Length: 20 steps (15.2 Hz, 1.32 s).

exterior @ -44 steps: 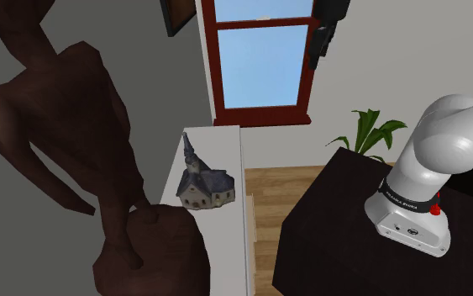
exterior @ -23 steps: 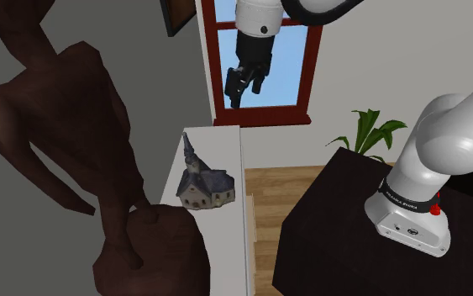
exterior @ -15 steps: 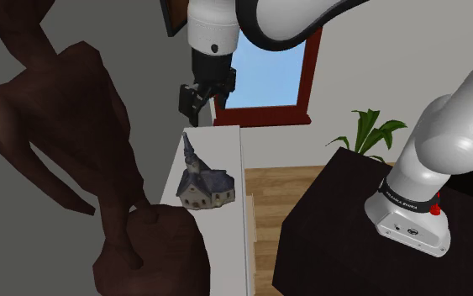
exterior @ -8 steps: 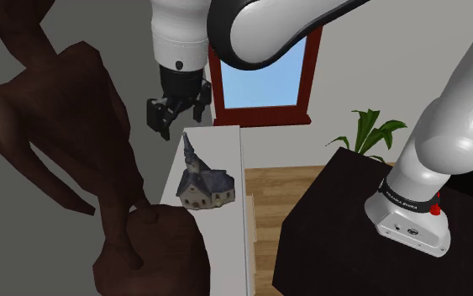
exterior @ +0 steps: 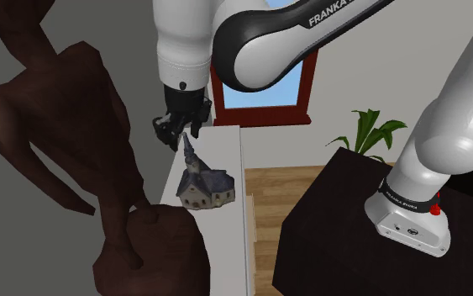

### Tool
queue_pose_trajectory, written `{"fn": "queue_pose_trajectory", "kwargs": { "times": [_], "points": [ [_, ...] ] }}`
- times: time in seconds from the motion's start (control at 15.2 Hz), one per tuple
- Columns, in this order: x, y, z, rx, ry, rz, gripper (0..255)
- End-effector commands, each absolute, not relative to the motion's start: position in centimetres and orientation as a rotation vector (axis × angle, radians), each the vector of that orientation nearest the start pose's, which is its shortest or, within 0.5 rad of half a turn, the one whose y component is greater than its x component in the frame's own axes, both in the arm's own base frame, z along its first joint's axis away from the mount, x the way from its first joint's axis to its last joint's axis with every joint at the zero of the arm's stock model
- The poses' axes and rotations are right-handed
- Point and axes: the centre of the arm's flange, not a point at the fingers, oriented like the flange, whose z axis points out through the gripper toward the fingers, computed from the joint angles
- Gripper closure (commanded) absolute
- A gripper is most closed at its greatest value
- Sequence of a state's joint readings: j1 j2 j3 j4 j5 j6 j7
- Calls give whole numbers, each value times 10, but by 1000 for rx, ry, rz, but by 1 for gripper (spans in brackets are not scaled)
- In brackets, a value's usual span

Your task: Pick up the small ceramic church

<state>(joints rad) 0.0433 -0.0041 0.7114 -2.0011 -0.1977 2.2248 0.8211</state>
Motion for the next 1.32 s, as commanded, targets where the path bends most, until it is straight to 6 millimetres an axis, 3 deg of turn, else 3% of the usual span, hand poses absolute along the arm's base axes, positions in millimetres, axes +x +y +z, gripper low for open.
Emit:
{"fn": "queue_pose_trajectory", "kwargs": {
  "times": [0.0, 0.53, 1.25],
  "points": [
    [423, 390, 481, -3072, -56, -436, 255],
    [423, 390, 481, -3072, -56, -436, 255],
    [423, 390, 539, -3072, -56, -436, 255]
  ]
}}
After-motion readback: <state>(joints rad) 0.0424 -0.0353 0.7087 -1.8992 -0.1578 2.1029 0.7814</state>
